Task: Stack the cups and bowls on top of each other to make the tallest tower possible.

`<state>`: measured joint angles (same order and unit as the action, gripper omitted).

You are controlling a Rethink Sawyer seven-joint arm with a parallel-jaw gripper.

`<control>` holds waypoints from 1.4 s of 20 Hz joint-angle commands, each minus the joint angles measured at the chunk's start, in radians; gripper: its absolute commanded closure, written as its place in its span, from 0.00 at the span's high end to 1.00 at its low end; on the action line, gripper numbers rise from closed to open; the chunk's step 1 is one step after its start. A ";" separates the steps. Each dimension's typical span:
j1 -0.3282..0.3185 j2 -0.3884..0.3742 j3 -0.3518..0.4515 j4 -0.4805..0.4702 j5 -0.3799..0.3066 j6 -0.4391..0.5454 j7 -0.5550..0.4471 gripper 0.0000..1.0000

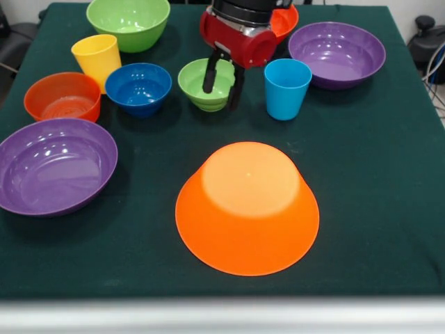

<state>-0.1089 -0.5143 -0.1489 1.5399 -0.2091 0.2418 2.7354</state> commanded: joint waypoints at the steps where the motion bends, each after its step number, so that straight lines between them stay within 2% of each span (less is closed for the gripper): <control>1: -0.044 -0.067 0.183 0.146 -0.107 0.151 -0.235 1.00; 6: -0.123 -0.124 0.231 0.228 -0.127 0.173 -0.255 1.00; 8: -0.224 -0.105 0.269 0.240 -0.160 0.160 -0.305 1.00; 14: -0.333 -0.109 0.297 0.313 -0.257 0.083 -0.296 1.00; 19: -0.447 -0.109 0.345 0.343 -0.349 0.077 -0.319 1.00; 25: -0.528 -0.128 0.376 0.418 -0.438 0.063 -0.283 1.00; 28: -0.536 -0.148 0.385 0.440 -0.457 0.072 -0.257 1.00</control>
<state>-0.6473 -0.6446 0.0954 1.8760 -0.5694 0.2820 2.7266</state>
